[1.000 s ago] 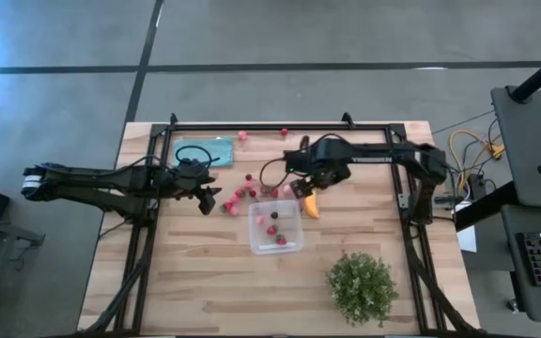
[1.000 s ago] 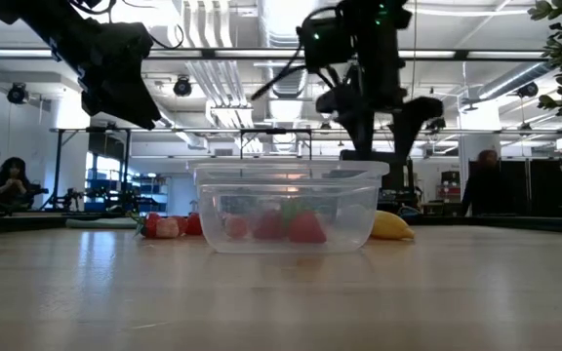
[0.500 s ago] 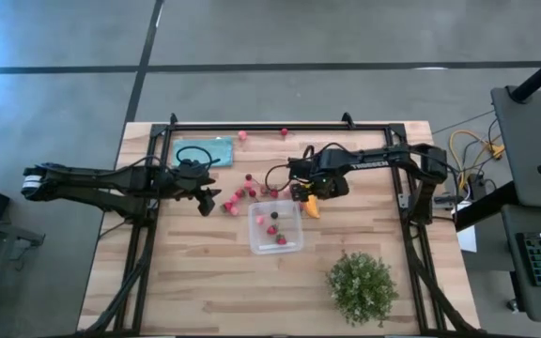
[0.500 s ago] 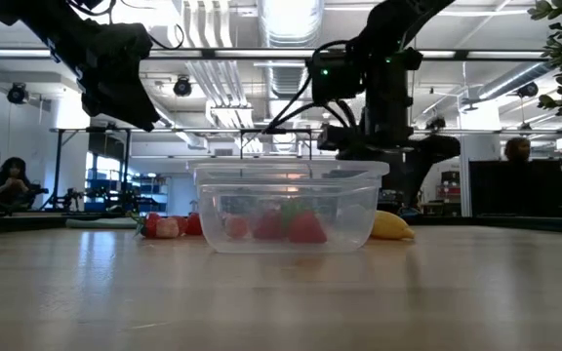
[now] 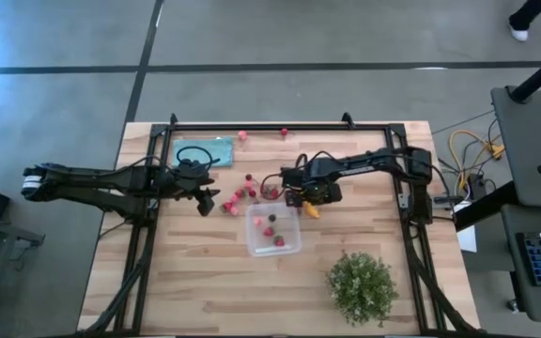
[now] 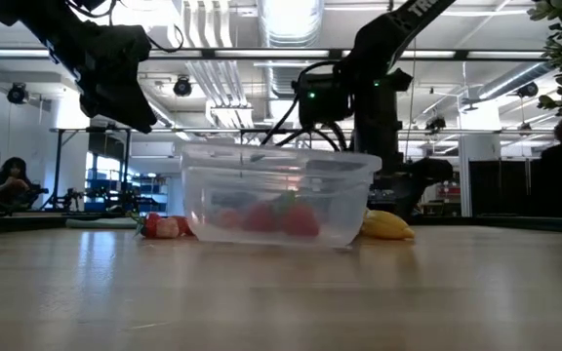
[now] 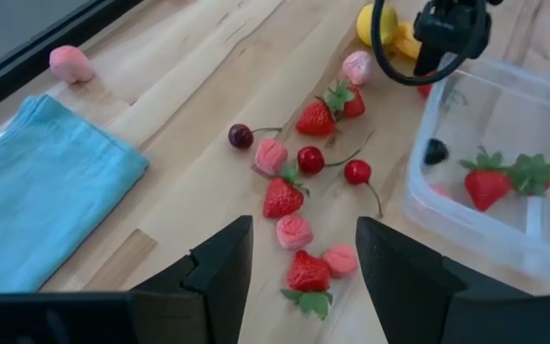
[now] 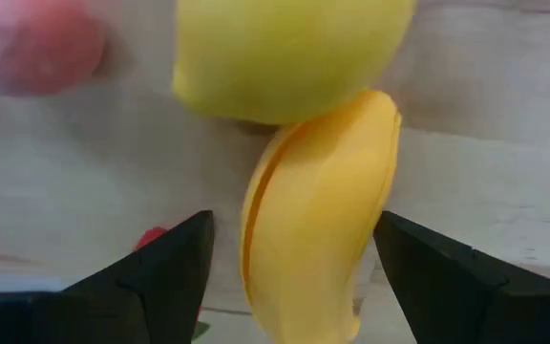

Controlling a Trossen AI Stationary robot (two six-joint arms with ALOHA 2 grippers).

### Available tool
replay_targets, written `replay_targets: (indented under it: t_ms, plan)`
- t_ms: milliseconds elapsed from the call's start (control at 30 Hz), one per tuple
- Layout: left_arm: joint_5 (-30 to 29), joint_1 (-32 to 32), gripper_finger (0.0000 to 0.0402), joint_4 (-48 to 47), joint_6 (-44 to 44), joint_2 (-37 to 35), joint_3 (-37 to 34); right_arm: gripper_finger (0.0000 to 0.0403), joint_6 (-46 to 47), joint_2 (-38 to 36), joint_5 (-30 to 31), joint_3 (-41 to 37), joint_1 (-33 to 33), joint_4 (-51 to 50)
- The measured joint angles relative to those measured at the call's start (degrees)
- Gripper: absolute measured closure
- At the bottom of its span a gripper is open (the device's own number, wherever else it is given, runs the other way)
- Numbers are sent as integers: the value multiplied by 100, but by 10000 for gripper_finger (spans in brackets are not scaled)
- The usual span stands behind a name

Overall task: Pick and placing Produce into tupperware
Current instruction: Put the yellow banana into the transparent bin

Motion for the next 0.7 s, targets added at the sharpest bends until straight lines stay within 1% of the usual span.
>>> replay_targets:
  t_ms: [133, 267, 333, 567, 700]
  plan:
    - [1, 0, 228, -24, -7, -21, -2, 134, -323, 209, 1, 307, -2, -271]
    - [5, 0, 228, -12, -4, -17, 0, 148, -623, 279, 431, 605, 0, -640]
    - [9, 4, 228, -17, -4, -17, 0, 157, -638, 244, 517, 627, -7, -674]
    - [7, 4, 228, -22, -4, 0, 0, 193, -616, 275, 338, 530, -13, -732]
    - [2, 4, 228, -20, -7, 0, 0, 206, -603, 267, 297, 438, -13, -708]
